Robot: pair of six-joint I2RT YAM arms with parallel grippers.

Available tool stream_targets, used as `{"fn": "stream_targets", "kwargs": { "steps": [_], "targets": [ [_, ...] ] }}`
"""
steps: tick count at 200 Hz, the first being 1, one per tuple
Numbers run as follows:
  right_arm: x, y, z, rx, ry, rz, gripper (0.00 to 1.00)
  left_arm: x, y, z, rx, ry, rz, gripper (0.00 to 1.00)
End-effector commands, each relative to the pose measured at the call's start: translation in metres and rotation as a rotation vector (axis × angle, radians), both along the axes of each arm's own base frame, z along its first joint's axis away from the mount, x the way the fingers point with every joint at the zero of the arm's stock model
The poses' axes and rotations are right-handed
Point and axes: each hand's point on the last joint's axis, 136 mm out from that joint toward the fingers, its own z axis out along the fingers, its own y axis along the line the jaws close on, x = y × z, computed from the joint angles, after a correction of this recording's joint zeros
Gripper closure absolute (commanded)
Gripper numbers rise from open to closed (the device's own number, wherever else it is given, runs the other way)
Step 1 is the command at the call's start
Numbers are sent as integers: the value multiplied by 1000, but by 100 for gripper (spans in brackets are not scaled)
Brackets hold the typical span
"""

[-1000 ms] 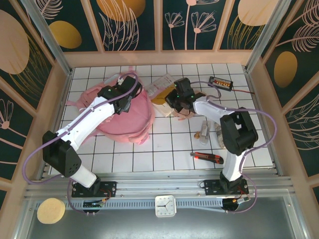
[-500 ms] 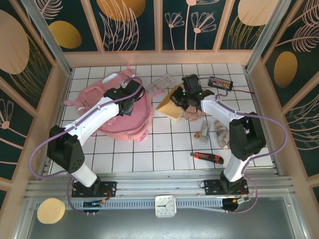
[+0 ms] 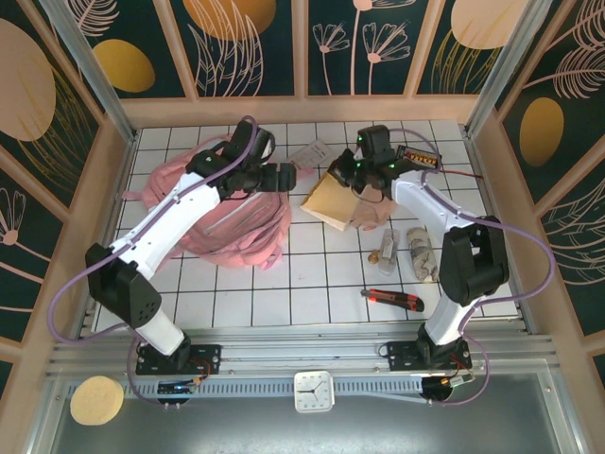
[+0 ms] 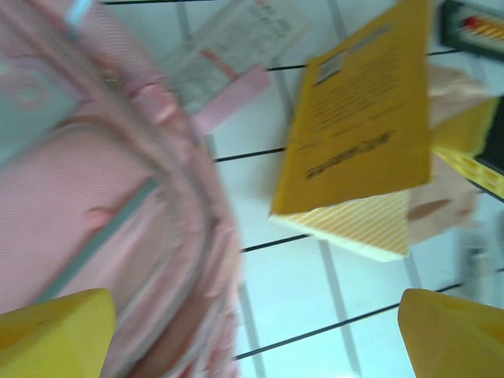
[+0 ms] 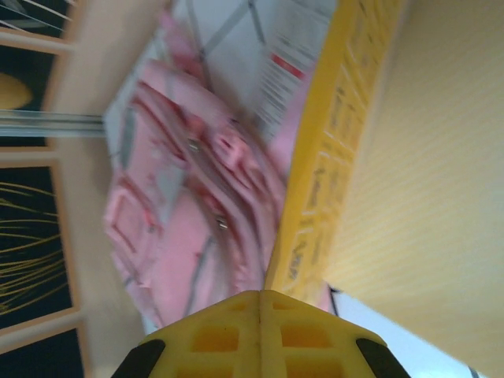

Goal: Pack books, pencil case, and school supplies into a backpack

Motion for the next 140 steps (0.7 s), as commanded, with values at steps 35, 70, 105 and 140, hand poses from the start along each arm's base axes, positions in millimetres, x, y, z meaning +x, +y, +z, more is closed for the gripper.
{"fn": "stream_targets", "kwargs": {
  "steps": [35, 70, 105, 140],
  "targets": [
    [18, 9, 87, 120, -215, 110, 100, 18, -27, -35, -397, 241, 91, 10],
    [11, -8, 54, 45, -64, 92, 93, 20, -15, -52, -451, 272, 116, 10],
    [-18, -51, -18, -95, 132, 69, 59, 35, -32, -67, -466, 279, 49, 12],
    [-62, -52, -66, -91, 261, 125, 50, 60, -59, -85, -436, 296, -17, 14]
  ]
}}
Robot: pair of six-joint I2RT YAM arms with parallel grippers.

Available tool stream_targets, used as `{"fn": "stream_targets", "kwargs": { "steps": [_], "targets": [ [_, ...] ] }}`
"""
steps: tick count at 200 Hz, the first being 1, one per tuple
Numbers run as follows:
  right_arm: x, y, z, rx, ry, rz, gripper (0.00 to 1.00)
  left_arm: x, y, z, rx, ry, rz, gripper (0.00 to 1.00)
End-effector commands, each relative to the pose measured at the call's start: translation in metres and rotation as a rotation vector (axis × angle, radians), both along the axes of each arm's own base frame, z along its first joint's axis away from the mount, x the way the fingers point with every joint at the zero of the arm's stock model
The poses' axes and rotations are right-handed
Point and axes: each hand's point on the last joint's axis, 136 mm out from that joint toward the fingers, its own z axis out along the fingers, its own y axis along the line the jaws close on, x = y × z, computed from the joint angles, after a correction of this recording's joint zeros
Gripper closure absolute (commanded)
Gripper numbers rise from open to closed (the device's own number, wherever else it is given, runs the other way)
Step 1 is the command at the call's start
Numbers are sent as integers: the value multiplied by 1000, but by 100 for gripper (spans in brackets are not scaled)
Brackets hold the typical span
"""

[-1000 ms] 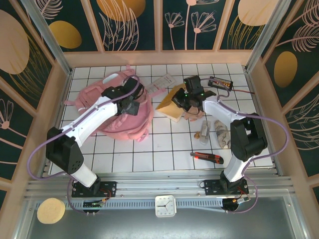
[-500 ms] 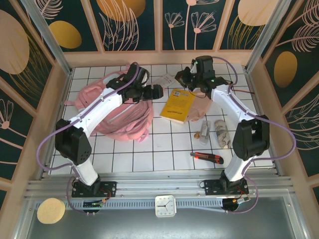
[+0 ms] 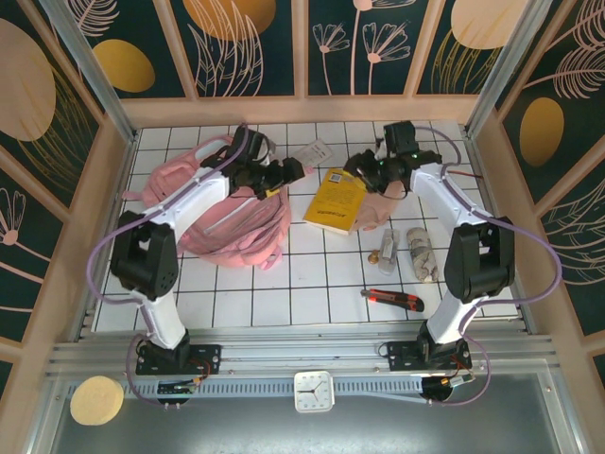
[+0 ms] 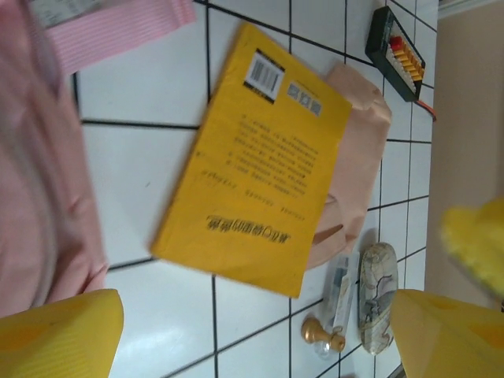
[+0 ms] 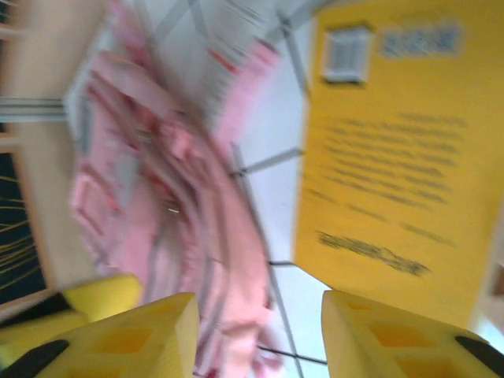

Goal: Pack books, pencil case, and school supplies into a backpack

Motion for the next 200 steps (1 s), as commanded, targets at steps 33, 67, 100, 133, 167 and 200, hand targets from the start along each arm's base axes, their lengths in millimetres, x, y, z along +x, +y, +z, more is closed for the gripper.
{"fn": "stream_targets", "kwargs": {
  "steps": [33, 67, 100, 133, 167, 200],
  "targets": [
    [-73, 14, -53, 8, 152, 93, 43, 25, -55, -34, 39, 1, -155, 14],
    [-55, 4, -52, -47, 109, 74, 44, 26, -58, -70, 94, 45, -197, 14],
    [-31, -19, -51, -121, 102, 38, 45, 29, -58, -85, 134, 53, -231, 16],
    [-15, -35, -71, -170, 126, 30, 45, 30, -59, -95, 144, 60, -241, 20],
    [7, -39, -86, -201, 115, 49, 45, 31, -66, -106, 114, 74, -256, 30],
    [18, -47, -109, -219, 143, 43, 45, 33, -69, -116, 107, 88, -264, 33]
  ]
}}
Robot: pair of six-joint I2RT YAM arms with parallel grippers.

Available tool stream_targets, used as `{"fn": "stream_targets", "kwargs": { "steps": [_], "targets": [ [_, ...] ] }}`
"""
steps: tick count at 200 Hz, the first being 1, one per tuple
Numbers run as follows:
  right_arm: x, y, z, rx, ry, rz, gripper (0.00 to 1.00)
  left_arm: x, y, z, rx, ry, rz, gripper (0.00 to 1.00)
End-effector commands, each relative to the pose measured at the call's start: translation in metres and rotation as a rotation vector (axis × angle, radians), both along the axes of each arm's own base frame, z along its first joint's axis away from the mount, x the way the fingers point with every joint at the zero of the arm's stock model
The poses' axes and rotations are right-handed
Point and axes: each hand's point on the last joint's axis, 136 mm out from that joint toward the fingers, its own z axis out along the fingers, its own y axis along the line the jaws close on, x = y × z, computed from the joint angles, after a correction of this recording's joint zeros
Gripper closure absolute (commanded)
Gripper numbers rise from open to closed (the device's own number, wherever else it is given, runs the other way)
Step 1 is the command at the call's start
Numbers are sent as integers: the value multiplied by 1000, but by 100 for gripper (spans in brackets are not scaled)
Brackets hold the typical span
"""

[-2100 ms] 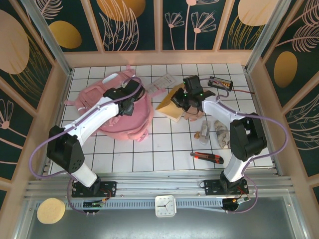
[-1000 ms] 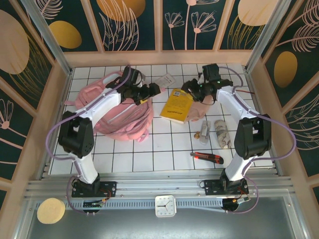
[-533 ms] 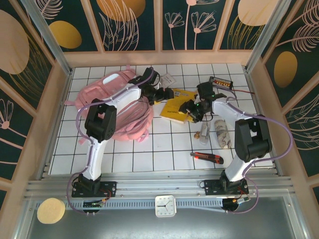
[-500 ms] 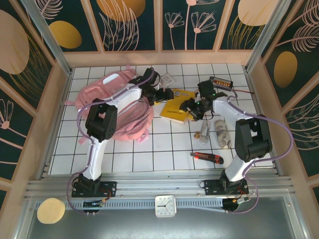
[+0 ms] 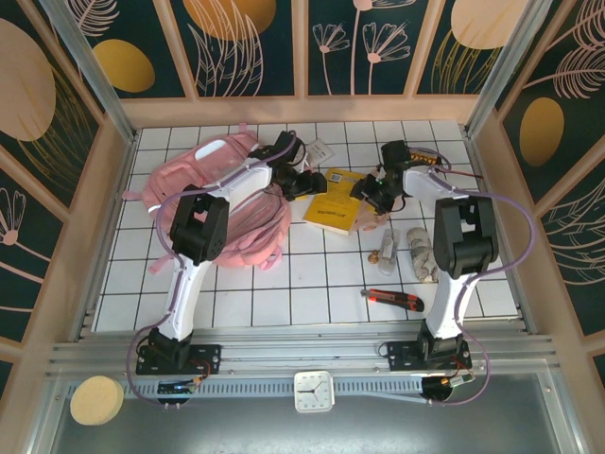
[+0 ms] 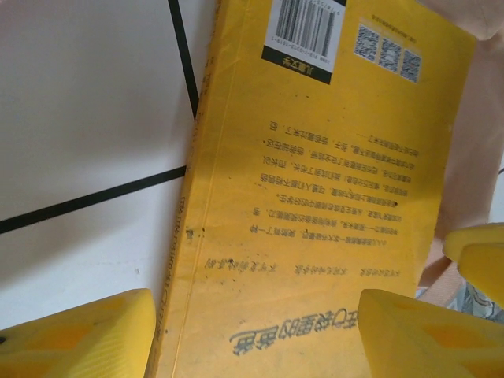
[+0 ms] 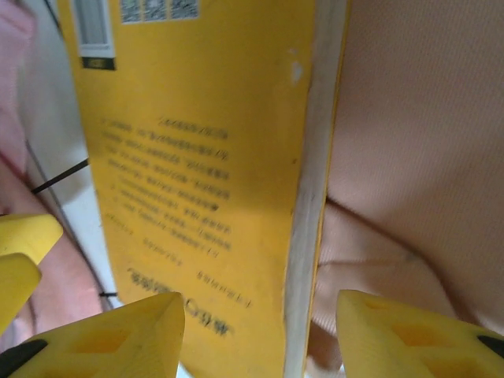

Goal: Pack books, pencil case, and school supplies into a backpack

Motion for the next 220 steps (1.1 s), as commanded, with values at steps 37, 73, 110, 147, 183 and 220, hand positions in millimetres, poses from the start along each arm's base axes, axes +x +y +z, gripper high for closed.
{"fn": "stream_targets", "kwargs": {
  "steps": [37, 73, 110, 147, 183, 220],
  "targets": [
    [17, -8, -25, -26, 13, 15, 45, 5, -9, -18, -32, 34, -28, 38],
    [22, 7, -27, 72, -44, 60, 45, 5, -14, -25, -55, 51, -35, 43],
    [31, 24, -6, 161, -167, 122, 46, 2, -19, -30, -84, 72, -48, 46],
    [28, 32, 12, 219, -238, 163, 49, 1, -21, -32, -95, 77, -53, 47],
    [13, 41, 36, 310, -339, 199, 52, 1, -20, -31, -87, 74, -55, 48],
    [2, 46, 52, 368, -387, 236, 55, 0, -16, -28, -66, 66, -60, 49]
  ]
}}
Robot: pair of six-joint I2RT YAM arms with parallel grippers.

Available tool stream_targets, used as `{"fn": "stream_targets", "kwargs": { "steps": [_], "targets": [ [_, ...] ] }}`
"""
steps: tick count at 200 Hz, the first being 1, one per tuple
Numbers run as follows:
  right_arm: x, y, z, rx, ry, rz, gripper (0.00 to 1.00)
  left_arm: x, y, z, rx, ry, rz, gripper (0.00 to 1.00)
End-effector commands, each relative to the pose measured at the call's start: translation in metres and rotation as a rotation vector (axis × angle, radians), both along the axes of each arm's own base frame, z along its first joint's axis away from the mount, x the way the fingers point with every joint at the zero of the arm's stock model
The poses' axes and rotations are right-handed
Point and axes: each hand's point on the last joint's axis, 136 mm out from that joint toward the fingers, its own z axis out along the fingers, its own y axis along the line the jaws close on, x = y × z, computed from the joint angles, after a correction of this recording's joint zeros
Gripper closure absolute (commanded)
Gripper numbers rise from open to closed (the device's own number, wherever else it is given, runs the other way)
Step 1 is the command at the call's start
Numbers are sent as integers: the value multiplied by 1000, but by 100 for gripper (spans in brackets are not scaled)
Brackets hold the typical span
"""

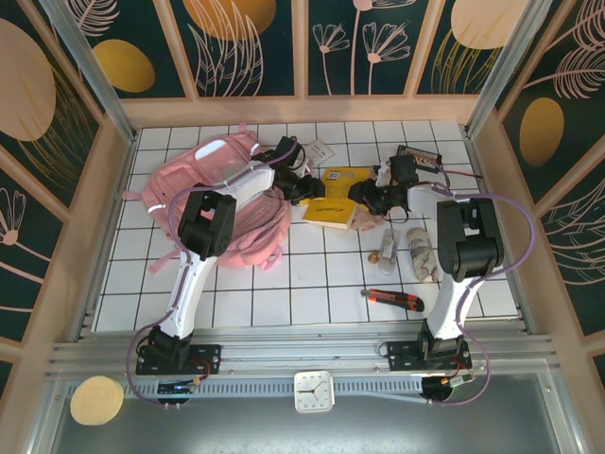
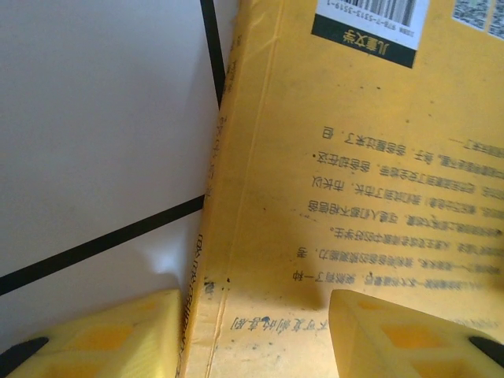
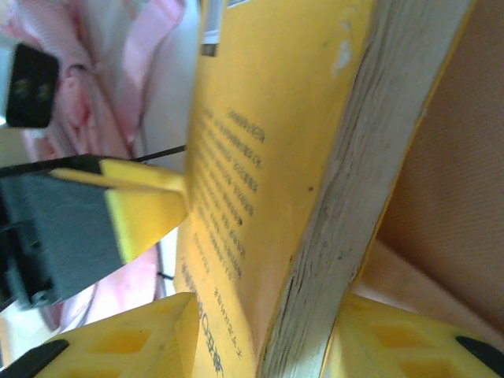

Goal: Pack books, pencil case, and school supplies into a backpack

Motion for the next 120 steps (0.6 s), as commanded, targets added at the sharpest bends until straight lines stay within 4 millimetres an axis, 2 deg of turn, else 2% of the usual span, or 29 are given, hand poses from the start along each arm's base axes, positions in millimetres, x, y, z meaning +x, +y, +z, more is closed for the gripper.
{"fn": "stream_targets", "kwargs": {
  "steps": [1, 35, 63, 83, 92, 101, 120],
  "targets": [
    [-1, 19, 42, 100, -136, 86, 55, -3, -9, 0, -19, -1, -33, 49],
    [0, 12, 38, 44, -118, 63, 59, -3, -8, 2, -10, -4, -31, 49],
    [2, 9, 32, 17, -87, 43, 67, -3, -8, 4, -7, -8, -32, 49],
    [3, 6, 30, 2, -79, 32, 76, -4, -7, 7, -2, -14, -33, 49],
    [3, 6, 32, -3, -81, 33, 88, -3, -6, 9, -3, -16, -32, 48],
    [3, 4, 34, -9, -86, 30, 100, -2, -6, 13, -6, -22, -32, 46],
    [5, 3, 46, 2, -103, 28, 100, 1, -5, 28, -24, -40, -26, 31]
  ]
}}
